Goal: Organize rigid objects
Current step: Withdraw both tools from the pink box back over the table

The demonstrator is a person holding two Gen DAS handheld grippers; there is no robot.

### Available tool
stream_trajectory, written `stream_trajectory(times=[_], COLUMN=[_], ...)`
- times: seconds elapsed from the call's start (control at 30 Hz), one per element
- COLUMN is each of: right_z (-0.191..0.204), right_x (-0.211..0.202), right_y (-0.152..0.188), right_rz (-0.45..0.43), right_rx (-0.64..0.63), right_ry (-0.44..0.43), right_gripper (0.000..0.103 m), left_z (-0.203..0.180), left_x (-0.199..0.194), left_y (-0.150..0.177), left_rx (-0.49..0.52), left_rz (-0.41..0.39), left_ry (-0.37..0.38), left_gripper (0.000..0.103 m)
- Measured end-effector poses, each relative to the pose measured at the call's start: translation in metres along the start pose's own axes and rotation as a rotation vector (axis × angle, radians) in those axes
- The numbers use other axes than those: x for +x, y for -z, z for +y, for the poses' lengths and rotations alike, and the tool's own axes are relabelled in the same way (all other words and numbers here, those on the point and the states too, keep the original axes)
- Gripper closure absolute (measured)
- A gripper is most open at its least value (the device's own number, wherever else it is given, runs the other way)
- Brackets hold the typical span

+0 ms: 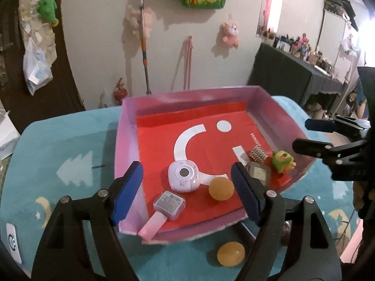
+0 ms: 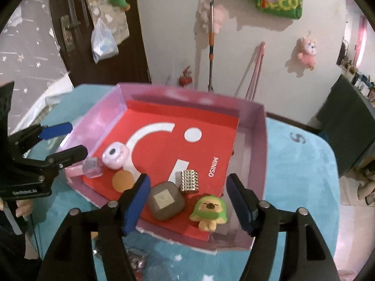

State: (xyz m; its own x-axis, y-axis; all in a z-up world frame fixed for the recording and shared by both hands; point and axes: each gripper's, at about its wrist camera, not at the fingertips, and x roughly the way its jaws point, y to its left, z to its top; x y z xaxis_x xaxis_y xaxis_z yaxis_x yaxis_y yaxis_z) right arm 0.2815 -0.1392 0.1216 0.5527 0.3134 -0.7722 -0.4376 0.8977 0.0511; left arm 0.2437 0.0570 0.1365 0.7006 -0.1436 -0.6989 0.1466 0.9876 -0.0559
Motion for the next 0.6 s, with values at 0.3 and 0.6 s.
stream_trajectory(times=[0.3, 0.6], right_z=[0.014, 0.043], right_x=[-0.077, -0.146], right_y=[0.020, 0.071], right_rz=[-0.167, -0.327], right_rx=[0.038, 0.034], right_ry=[-0.014, -0.001], right_gripper=[0.013, 0.000], left_z=[-0.017, -0.037], left_x=[-0.069, -0.119], left_y=[0.027, 0.068], left_rx=[-0.007, -0.021], left_rz=[-0.157, -0.269], left_ry=[-0.001, 0.030], left_gripper=[0.018, 0.008])
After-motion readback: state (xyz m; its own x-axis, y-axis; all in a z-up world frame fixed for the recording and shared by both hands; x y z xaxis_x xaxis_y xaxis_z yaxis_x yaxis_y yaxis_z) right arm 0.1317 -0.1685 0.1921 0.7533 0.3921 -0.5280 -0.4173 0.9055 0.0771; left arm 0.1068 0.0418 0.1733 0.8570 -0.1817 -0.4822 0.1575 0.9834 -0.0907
